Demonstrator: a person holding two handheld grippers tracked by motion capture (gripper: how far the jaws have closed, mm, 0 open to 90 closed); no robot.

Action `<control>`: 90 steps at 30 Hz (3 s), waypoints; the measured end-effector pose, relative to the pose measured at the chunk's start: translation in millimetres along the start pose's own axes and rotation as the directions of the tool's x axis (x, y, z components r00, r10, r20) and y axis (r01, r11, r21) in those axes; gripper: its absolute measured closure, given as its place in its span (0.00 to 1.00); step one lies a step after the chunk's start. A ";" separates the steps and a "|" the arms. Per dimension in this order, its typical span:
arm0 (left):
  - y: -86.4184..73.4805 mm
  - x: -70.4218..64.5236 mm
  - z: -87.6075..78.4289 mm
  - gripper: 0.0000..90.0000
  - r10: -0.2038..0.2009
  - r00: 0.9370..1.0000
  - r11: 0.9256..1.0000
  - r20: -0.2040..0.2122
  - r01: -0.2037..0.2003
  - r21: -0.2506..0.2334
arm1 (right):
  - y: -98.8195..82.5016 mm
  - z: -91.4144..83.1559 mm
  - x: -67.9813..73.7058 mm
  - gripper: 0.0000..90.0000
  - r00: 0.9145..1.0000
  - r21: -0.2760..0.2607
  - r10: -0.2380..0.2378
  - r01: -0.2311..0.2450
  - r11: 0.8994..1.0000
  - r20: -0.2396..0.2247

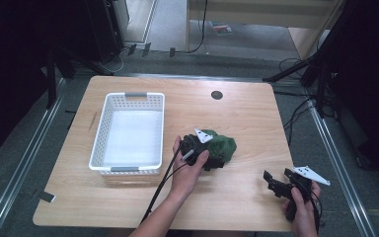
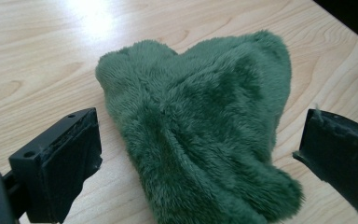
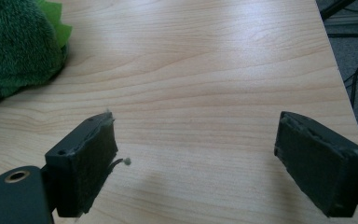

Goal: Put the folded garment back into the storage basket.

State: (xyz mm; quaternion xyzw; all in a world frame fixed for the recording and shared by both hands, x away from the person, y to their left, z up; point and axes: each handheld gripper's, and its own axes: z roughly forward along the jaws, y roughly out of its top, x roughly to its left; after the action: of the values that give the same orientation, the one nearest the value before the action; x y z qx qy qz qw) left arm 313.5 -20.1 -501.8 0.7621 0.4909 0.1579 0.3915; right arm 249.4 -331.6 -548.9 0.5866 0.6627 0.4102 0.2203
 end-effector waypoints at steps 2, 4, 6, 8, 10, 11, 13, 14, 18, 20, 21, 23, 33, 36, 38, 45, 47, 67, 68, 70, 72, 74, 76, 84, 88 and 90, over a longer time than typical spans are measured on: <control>-1.2 0.0 3.8 0.00 0.000 1.000 1.000 0.002 0.000 0.007 | 0.0 -0.1 0.1 0.15 1.000 0.001 0.002 -0.002 1.000 0.000; -1.8 -0.3 5.8 0.00 0.000 1.000 1.000 -0.001 0.000 0.011 | 0.0 0.0 0.2 0.14 1.000 0.002 0.002 -0.002 1.000 0.000; -4.2 -1.0 12.1 0.00 0.004 1.000 1.000 -0.002 -0.004 0.026 | 0.1 0.0 0.1 0.14 1.000 0.001 0.002 -0.002 1.000 0.001; -5.5 -1.5 16.2 0.00 0.006 1.000 0.999 -0.006 -0.006 0.038 | 0.1 0.2 -0.1 0.15 1.000 -0.001 0.003 -0.003 1.000 0.000; -6.6 -1.8 20.0 0.00 0.009 1.000 0.999 -0.014 -0.008 0.050 | 0.1 0.1 -0.1 0.15 1.000 -0.001 0.003 -0.003 1.000 -0.001; -7.1 -2.1 22.2 0.00 0.006 1.000 0.999 -0.017 -0.005 0.050 | 0.1 0.1 -0.1 0.15 1.000 0.000 0.002 -0.002 1.000 0.000; -7.5 -2.1 23.6 0.00 0.008 1.000 0.998 -0.018 -0.007 0.055 | 0.1 0.1 -0.1 0.15 1.000 0.000 0.001 -0.001 1.000 0.000; -7.9 -2.1 25.1 0.00 0.013 1.000 0.998 -0.026 -0.012 0.061 | 0.1 0.1 -0.1 0.15 1.000 -0.001 0.002 -0.002 1.000 -0.001; -9.8 -5.2 30.7 0.00 0.023 0.999 0.997 -0.032 -0.021 0.070 | 0.1 0.1 -0.2 0.14 1.000 -0.001 0.002 -0.002 1.000 -0.002; -10.0 -6.2 32.2 0.00 0.027 0.999 0.996 -0.035 -0.024 0.083 | 0.1 0.1 -0.2 0.14 1.000 -0.001 0.002 -0.002 1.000 -0.002; -10.4 -7.8 35.0 0.00 0.038 0.998 0.994 -0.044 -0.033 0.104 | 0.1 0.1 -0.1 0.15 1.000 0.000 0.002 -0.002 1.000 -0.002; -10.9 -9.4 36.5 0.04 0.037 0.997 0.994 -0.061 -0.031 0.105 | 0.1 0.0 0.0 0.14 1.000 0.001 0.002 -0.002 1.000 0.000; -10.0 -7.4 32.6 0.30 0.040 0.997 0.995 -0.071 -0.033 0.099 | 0.1 0.0 0.1 0.15 1.000 0.001 0.002 -0.002 1.000 -0.001; -8.5 -5.8 28.9 0.38 0.042 0.998 0.996 -0.051 -0.038 0.085 | 0.1 0.0 0.1 0.15 1.000 0.001 0.002 -0.002 1.000 -0.001; -7.8 -4.9 27.1 0.40 0.043 0.998 0.996 -0.049 -0.039 0.081 | 0.1 0.1 0.0 0.15 1.000 0.001 0.002 -0.002 1.000 -0.001; -3.8 -1.0 16.6 0.47 0.037 0.999 0.998 -0.023 -0.036 0.049 | 0.1 0.1 0.1 0.14 1.000 0.002 0.002 -0.002 1.000 -0.001; -1.6 -0.9 11.5 0.47 0.036 0.999 0.999 -0.019 -0.036 0.031 | 0.1 0.1 0.0 0.15 1.000 0.002 0.002 -0.002 1.000 -0.001; 16.7 19.6 -36.4 0.47 0.032 0.999 0.998 -0.021 -0.033 -0.047 | 0.2 0.3 0.0 0.15 1.000 0.003 0.000 0.000 1.000 -0.001; 17.6 21.6 -39.4 0.47 0.032 0.999 0.998 -0.023 -0.033 -0.051 | 0.2 0.3 0.0 0.14 1.000 0.003 0.001 -0.001 1.000 0.000; 18.4 23.4 -42.2 0.47 0.030 0.999 0.998 -0.025 -0.031 -0.057 | 0.2 0.3 0.0 0.15 1.000 0.003 0.001 -0.001 1.000 0.000; 19.6 26.6 -47.1 0.47 0.031 0.999 0.998 -0.024 -0.033 -0.060 | 0.2 0.3 0.0 0.15 1.000 0.003 0.000 0.000 1.000 0.000; 20.8 29.3 -51.3 0.47 0.035 0.999 0.997 -0.025 -0.036 -0.064 | 0.2 0.3 -0.1 0.15 1.000 0.004 0.001 -0.001 1.000 0.000; 22.3 33.4 -56.4 0.47 0.032 0.999 0.997 -0.028 -0.034 -0.075 | 0.2 0.3 -0.1 0.15 1.000 0.004 0.000 0.000 1.000 0.000; 24.5 48.6 -69.9 0.47 0.016 0.999 0.995 -0.038 -0.020 -0.099 | 0.2 0.4 0.1 0.15 1.000 0.003 -0.001 0.001 1.000 0.002; 25.2 60.1 -78.7 0.47 0.002 0.999 0.993 -0.044 -0.007 -0.116 | 0.2 0.4 0.1 0.15 1.000 0.003 -0.001 0.001 1.000 0.002; 24.8 64.1 -80.9 0.47 -0.002 0.999 0.993 -0.053 -0.004 -0.121 | 0.2 0.3 0.1 0.15 1.000 0.003 -0.001 0.001 1.000 0.002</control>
State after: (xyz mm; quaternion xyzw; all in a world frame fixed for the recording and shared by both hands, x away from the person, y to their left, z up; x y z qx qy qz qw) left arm 308.4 66.3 -440.3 0.7327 0.4903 0.2075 0.4238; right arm 249.7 -331.4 -548.9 0.5871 0.6634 0.4084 0.2202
